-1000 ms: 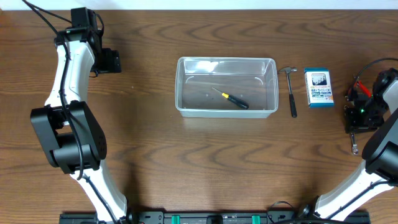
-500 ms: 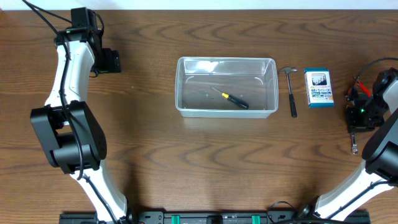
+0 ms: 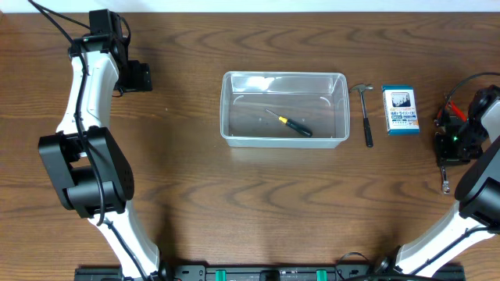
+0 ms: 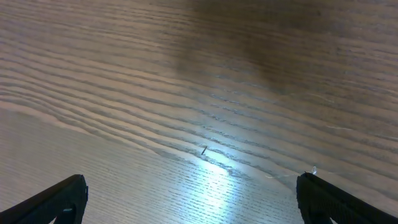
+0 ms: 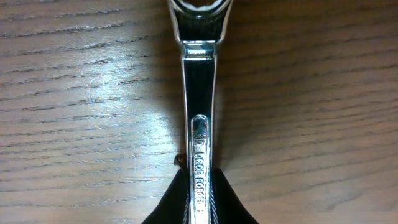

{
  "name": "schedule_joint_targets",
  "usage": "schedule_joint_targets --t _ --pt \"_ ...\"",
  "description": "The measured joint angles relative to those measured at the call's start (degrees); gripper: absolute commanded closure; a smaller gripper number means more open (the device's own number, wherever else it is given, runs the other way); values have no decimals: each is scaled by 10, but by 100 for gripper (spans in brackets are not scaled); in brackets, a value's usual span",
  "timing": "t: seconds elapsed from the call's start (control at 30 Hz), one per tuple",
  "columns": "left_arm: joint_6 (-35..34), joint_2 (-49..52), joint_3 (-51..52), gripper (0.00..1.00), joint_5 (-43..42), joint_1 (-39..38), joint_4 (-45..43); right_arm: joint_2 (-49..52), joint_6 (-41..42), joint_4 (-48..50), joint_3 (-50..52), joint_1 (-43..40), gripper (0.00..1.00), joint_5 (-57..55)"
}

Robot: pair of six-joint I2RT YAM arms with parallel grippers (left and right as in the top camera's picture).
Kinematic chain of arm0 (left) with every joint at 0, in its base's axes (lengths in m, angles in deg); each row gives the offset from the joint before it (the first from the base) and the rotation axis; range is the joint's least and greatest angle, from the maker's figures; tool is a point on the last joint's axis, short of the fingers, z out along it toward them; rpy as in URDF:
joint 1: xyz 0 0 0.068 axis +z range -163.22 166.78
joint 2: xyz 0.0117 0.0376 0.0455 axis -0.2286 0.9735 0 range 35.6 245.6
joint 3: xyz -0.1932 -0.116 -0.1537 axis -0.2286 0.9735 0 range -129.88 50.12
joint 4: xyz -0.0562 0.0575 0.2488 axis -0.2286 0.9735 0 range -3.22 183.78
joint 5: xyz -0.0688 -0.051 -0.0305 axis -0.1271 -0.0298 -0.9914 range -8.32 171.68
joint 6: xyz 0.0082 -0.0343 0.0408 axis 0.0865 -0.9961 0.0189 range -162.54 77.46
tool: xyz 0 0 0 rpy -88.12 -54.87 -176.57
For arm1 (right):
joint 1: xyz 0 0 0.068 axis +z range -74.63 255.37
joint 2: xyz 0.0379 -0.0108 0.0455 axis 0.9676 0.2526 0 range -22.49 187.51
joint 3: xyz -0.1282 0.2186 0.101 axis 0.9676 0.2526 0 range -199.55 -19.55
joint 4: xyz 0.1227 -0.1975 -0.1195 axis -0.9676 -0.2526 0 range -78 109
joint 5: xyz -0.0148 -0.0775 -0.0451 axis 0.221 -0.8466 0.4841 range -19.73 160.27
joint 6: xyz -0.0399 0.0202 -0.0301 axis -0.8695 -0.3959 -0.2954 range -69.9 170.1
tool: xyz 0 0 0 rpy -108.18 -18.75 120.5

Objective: Pack container
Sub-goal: 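Align and close the right gripper on the wrench shaft, then lift the wrench and carry it left over the clear box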

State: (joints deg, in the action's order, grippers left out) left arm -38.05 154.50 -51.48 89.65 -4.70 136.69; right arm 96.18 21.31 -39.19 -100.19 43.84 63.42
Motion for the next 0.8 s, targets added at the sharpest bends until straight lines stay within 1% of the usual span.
schedule_joint_targets --t 0.17,0.3,0.53,0.8 --pt "0 0 0 2 0 0 0 0 3 -8 -6 12 99 -3" --pt "0 0 0 2 0 0 0 0 5 -38 -45 38 99 -3" --pt "0 0 0 2 0 0 0 0 9 -126 -188 99 99 -3" --pt "0 0 0 2 0 0 0 0 1 -194 -361 190 99 -3"
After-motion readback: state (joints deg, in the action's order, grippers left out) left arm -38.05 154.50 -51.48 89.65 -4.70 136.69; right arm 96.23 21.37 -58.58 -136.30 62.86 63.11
